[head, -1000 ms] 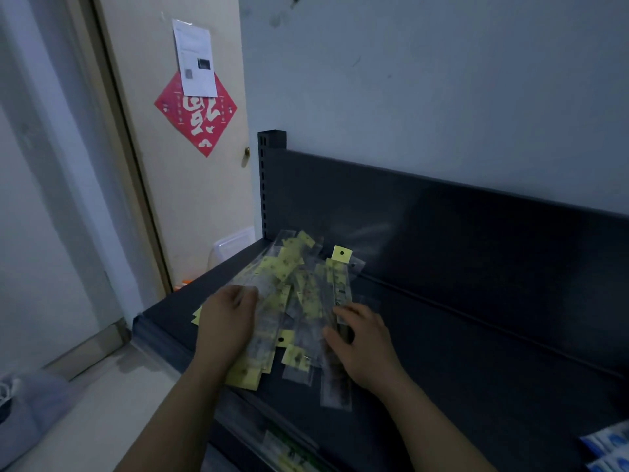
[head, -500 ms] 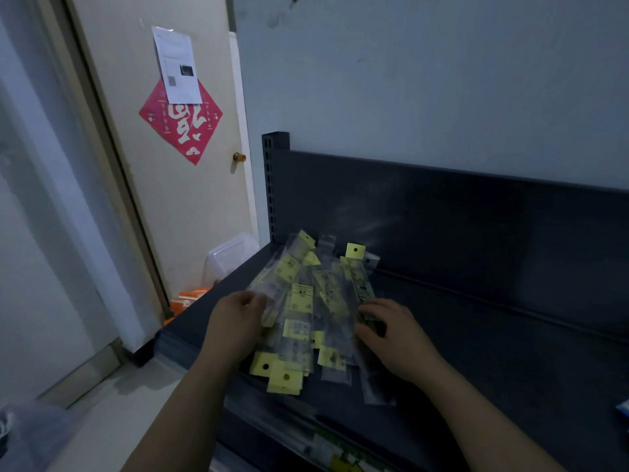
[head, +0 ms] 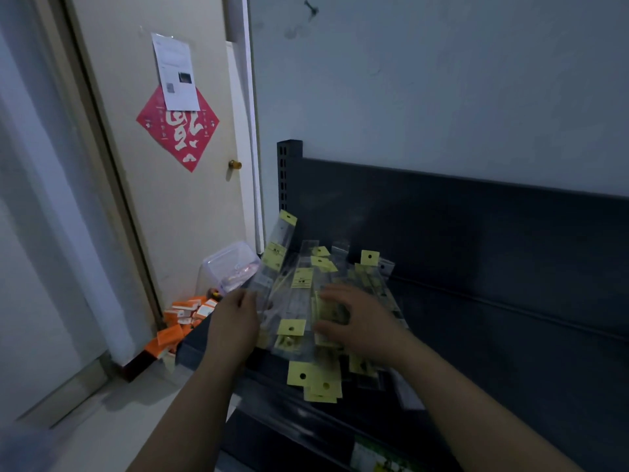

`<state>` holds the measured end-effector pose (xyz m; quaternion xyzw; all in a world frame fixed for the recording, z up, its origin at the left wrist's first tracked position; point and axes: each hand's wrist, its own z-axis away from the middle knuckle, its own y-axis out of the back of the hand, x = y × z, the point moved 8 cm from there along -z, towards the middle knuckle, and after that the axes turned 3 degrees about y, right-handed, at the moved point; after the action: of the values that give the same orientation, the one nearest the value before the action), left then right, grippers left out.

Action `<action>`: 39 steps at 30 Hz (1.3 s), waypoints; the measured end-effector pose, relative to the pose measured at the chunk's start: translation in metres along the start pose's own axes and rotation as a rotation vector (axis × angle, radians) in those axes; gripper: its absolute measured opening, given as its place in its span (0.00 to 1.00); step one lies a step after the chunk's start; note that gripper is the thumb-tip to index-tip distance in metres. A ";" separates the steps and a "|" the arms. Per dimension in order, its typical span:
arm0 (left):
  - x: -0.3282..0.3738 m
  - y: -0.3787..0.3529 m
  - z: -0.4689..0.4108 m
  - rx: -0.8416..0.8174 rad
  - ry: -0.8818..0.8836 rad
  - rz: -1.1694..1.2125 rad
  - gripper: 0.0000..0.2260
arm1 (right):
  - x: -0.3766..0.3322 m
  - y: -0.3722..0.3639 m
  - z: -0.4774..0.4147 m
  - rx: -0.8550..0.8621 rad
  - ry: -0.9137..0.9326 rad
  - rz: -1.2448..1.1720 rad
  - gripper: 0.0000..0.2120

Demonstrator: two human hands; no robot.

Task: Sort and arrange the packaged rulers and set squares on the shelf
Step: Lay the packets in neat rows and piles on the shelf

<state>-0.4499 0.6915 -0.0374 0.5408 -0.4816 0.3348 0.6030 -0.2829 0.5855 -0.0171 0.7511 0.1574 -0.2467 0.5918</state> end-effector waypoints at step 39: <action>0.083 -0.079 0.016 -0.473 -0.582 -0.232 0.11 | 0.054 0.121 0.052 0.788 -0.236 -1.418 0.11</action>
<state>-0.3550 0.6507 0.0140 0.5098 -0.6319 -0.0232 0.5833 -0.1838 0.5024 0.0418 0.5949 0.4332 -0.6770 0.0005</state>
